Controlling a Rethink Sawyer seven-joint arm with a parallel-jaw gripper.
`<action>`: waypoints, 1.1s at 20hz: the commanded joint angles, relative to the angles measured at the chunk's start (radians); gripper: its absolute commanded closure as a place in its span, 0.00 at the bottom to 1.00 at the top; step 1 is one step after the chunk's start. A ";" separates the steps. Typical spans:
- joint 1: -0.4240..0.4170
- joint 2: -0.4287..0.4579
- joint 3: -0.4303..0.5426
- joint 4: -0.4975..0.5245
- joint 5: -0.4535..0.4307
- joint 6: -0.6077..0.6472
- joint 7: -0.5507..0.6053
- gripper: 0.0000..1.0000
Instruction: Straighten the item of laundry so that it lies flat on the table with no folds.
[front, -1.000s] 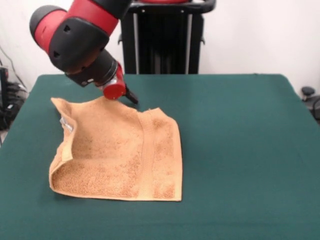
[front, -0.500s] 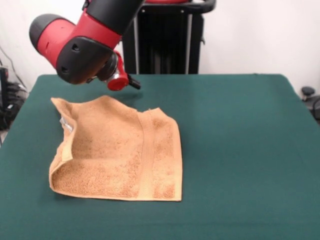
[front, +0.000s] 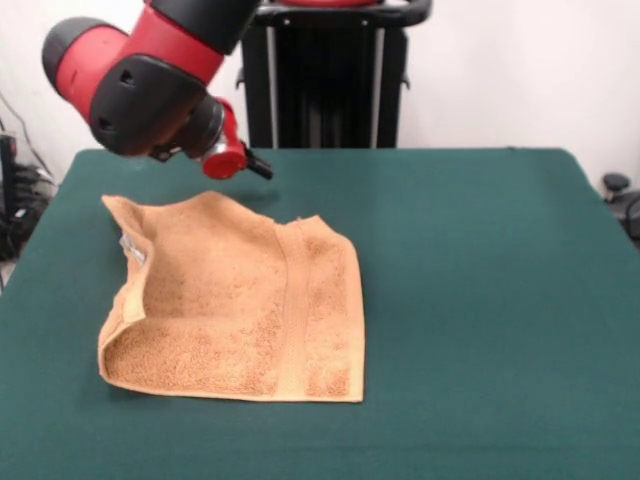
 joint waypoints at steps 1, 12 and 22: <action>-0.023 -0.049 0.137 -0.028 0.124 0.101 0.125 1.00; -0.088 -0.098 0.214 0.005 0.190 0.003 0.118 1.00; -0.116 -0.114 0.258 0.021 0.219 -0.028 0.108 1.00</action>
